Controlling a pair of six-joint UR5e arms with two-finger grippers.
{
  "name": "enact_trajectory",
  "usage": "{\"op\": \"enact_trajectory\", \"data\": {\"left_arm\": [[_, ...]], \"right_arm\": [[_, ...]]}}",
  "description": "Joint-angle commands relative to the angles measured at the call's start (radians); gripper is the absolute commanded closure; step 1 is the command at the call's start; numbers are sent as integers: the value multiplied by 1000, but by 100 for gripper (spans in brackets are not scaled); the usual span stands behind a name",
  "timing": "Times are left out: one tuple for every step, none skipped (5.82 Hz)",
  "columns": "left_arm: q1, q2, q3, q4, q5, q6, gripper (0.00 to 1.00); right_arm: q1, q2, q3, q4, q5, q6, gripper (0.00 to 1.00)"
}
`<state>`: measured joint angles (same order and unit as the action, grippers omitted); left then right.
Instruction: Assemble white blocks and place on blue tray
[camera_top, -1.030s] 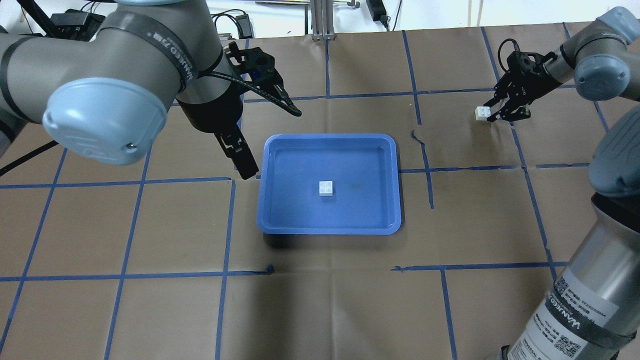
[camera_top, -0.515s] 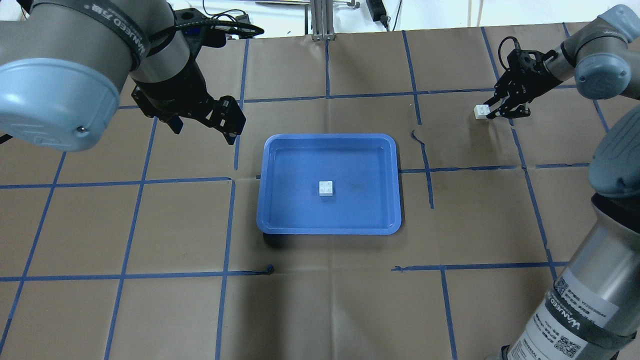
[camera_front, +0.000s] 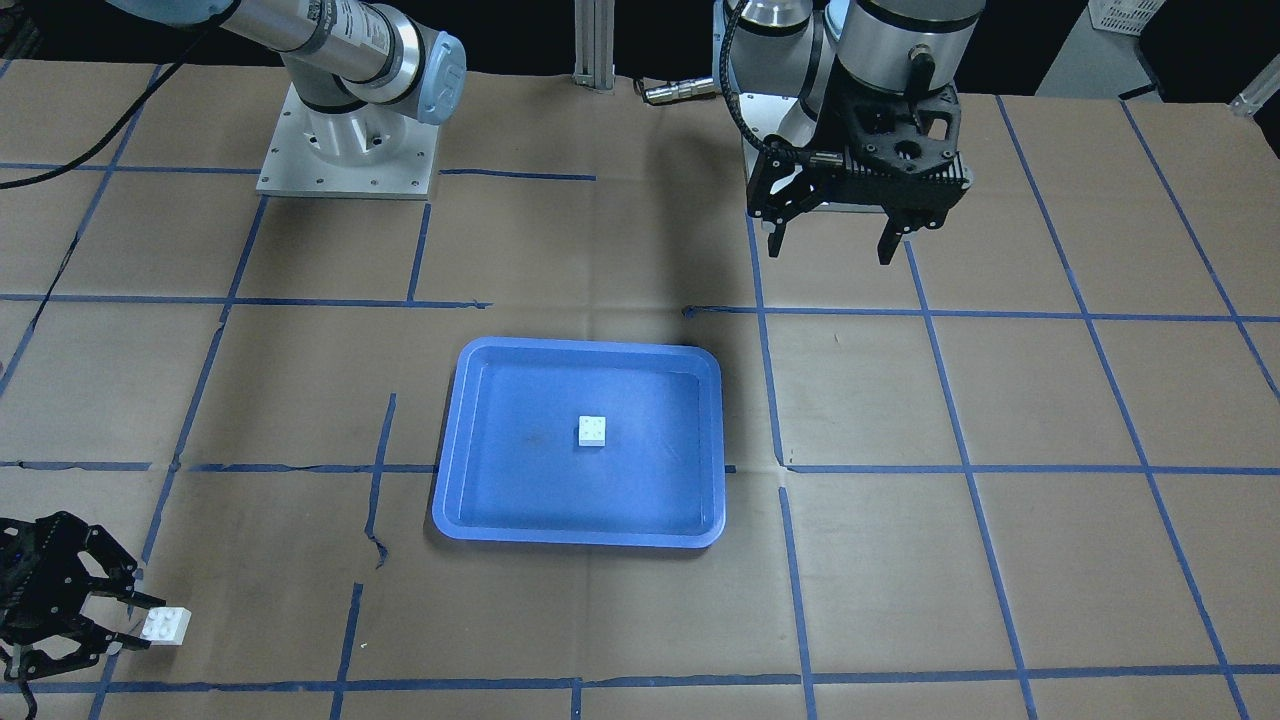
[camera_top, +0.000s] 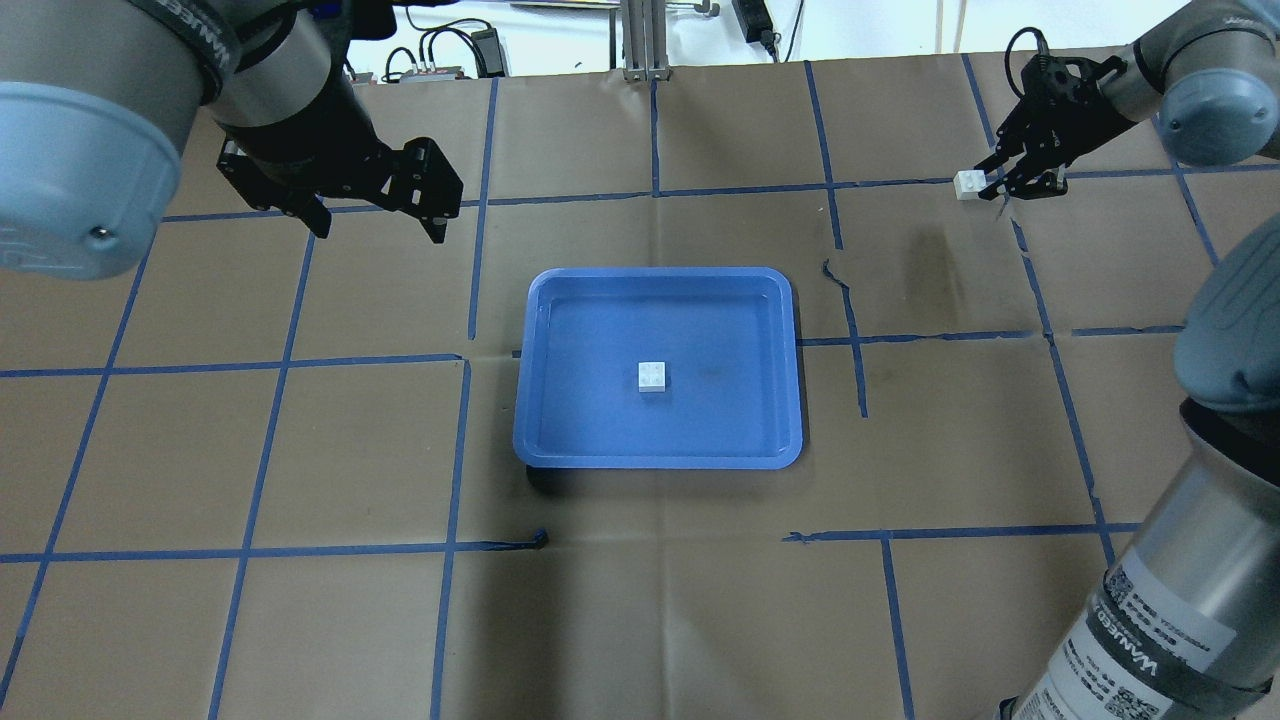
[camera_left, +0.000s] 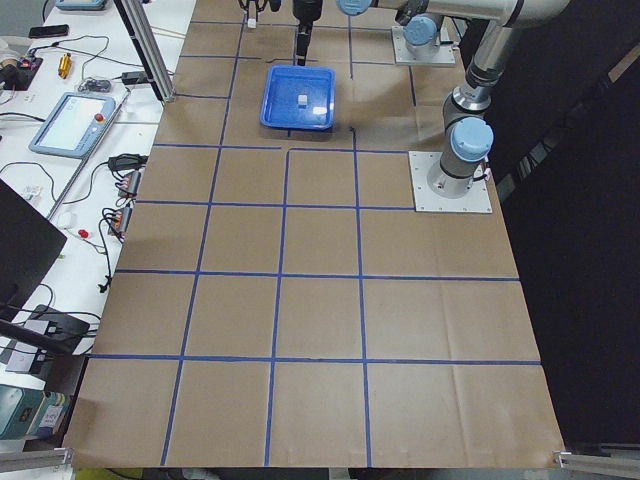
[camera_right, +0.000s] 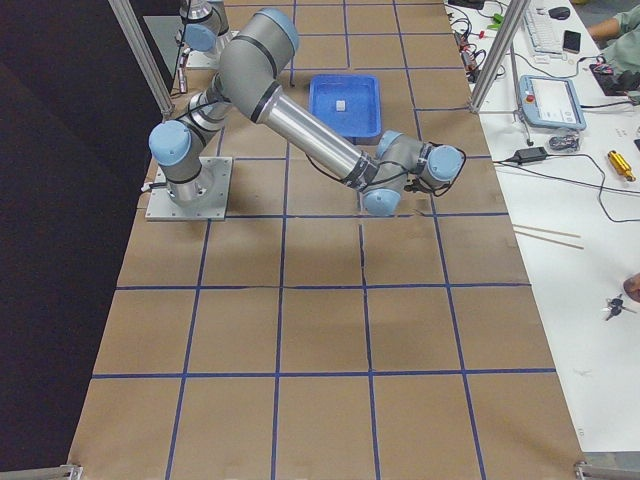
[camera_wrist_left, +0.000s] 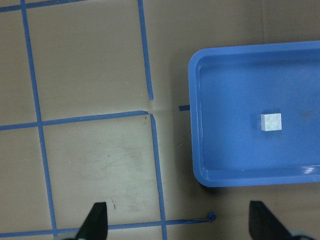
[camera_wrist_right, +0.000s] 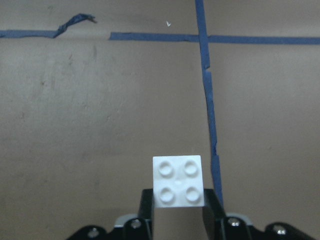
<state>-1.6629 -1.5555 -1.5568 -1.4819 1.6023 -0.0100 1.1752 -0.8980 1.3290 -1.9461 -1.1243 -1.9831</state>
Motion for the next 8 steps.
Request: {"op": "enact_trajectory", "data": {"left_arm": [[6,3,12,3,-5,-13,1],[6,5,11,0,-10,-13,1],[6,9,8,5,-12,-18,1],[8,9,1,11,-10,-16,1],[8,11,1,11,-5,-7,1],[8,12,1,11,-4,-7,1],[8,12,-5,11,1,-4,1],[8,12,-3,11,1,-2,1]], "right_arm": [[50,-70,1,56,3,20,83],[93,-103,22,62,5,18,83],[148,-139,73,59,8,18,83],[200,-177,146,49,38,23,84],[245,-217,221,15,73,39,84],[315,-255,299,-75,72,156,84],[389,-260,384,-240,61,314,84],[435,-259,469,-380,57,405,84]]}}
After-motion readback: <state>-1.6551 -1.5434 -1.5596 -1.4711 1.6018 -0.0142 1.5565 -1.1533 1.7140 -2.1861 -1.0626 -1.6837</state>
